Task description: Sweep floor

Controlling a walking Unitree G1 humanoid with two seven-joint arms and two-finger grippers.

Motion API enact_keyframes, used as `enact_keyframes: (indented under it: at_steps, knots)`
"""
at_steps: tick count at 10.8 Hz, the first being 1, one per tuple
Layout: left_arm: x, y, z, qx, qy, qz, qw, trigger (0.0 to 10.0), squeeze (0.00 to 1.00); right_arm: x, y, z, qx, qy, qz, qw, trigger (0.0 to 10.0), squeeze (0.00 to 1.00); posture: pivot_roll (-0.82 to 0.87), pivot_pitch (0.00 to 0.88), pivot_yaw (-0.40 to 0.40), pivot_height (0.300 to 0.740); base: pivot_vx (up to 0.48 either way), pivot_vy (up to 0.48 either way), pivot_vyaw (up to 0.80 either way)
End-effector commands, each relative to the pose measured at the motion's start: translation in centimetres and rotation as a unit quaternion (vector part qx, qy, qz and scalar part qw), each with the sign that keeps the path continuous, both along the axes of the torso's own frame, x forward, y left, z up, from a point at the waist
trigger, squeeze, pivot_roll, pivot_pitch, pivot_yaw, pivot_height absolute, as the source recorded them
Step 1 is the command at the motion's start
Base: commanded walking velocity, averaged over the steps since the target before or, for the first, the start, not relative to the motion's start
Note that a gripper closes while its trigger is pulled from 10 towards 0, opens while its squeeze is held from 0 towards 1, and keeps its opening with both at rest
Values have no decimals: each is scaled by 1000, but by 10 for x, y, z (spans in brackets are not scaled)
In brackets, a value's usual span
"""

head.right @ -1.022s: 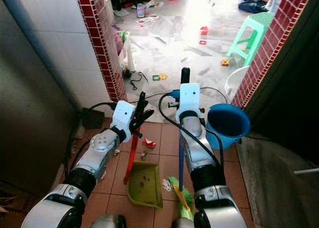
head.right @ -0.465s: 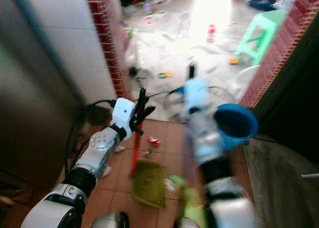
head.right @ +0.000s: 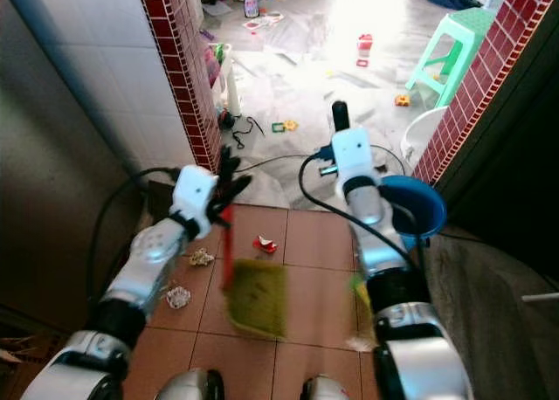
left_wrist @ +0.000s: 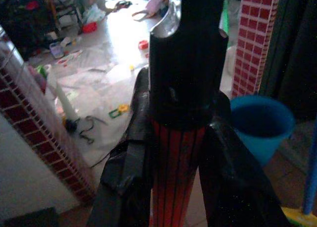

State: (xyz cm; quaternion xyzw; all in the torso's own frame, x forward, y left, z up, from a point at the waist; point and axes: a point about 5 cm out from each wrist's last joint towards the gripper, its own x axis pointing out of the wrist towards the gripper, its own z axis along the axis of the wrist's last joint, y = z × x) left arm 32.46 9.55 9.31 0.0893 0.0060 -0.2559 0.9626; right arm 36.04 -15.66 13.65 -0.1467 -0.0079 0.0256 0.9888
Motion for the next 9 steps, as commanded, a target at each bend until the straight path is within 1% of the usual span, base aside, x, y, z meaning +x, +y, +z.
enact_keyframes:
  at_steps: [1,3,4,5,6,7,9]
  knots:
    - [0,-1,7,6,-22,-5,1000,10000,0,0,-1,4,-9,-13,2,1000,10000,0,-13,19,29,740,0,0,0]
    - [-4,-1,4,-1,-17,4,1000,10000,0,-3,-10,-2,-11,-7,-12,1000,10000,0,-13,14,25,740,0,0,0]
    - [-5,-4,3,-27,-16,14,999,10000,0,-5,-11,-6,-19,0,-11,1000,10000,0,-13,14,25,740,0,0,0]
    - [-4,-9,4,-44,-16,16,999,10000,0,-6,-9,-7,-25,-1,-3,1000,10000,0,-13,14,25,740,0,0,0]
    - [-3,-17,8,-54,-24,7,998,10000,0,-5,-8,-6,-35,-4,2,999,10000,0,-17,13,21,740,0,0,0]
    - [-1,-32,15,-76,-32,-8,997,10000,0,-6,-9,-7,-38,-6,-5,999,10000,0,-19,15,21,740,0,0,0]
    - [-3,-44,12,-73,-24,-22,997,10000,0,-12,-13,-16,-38,14,-31,999,10000,0,-25,21,25,740,0,0,0]
